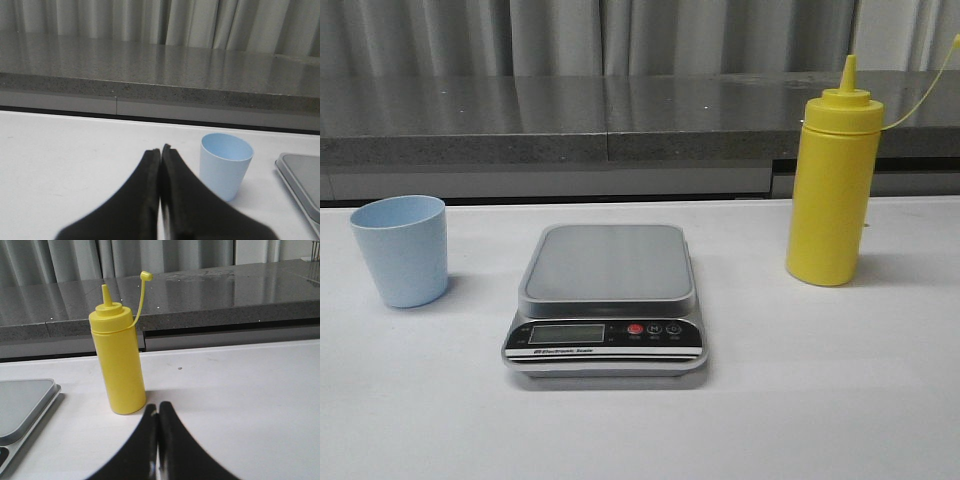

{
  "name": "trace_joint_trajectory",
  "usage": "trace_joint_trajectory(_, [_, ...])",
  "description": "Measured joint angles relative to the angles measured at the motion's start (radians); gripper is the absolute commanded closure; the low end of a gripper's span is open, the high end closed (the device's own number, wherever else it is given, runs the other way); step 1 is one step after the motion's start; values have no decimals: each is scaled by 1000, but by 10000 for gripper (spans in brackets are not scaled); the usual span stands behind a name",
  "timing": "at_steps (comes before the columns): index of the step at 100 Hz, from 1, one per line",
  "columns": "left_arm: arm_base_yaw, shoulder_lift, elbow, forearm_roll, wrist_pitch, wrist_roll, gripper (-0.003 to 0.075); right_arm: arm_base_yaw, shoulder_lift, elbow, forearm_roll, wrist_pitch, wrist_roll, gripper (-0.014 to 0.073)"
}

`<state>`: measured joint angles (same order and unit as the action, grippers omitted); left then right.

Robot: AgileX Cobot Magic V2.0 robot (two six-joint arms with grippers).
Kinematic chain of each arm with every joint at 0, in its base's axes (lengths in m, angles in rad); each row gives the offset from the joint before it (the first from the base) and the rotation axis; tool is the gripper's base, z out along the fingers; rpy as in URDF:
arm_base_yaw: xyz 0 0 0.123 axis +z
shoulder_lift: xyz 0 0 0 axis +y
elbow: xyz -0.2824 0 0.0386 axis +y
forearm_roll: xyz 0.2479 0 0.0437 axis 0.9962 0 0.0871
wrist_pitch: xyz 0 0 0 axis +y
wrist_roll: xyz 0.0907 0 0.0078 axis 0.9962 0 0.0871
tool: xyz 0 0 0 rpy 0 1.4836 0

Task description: Pour seasoning into cup on scale with both arms

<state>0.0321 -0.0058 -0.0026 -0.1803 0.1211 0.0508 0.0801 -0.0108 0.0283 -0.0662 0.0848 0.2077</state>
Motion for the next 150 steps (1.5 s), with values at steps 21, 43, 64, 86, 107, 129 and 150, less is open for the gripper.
trace_joint_trajectory(21, [0,96,-109,-19,52,0,741,0,0,0,0,0,0,653])
trace_joint_trajectory(43, [0,302,-330,-19,220,7,741,0,0,0,0,0,0,653])
trace_joint_trajectory(64, [0,544,-524,-19,352,47,740,0,0,0,0,0,0,653])
trace_joint_trajectory(86, [0,779,-658,-19,377,98,573,0,0,0,0,0,0,653])
trace_joint_trajectory(107, [-52,963,-763,-19,377,110,257,0,0,0,0,0,0,653])
trace_joint_trajectory(129, [-136,1162,-889,-19,377,113,262,0,0,0,0,0,0,653])
trace_joint_trajectory(150, [-149,1363,-1004,-19,424,113,262,0,0,0,0,0,0,653])
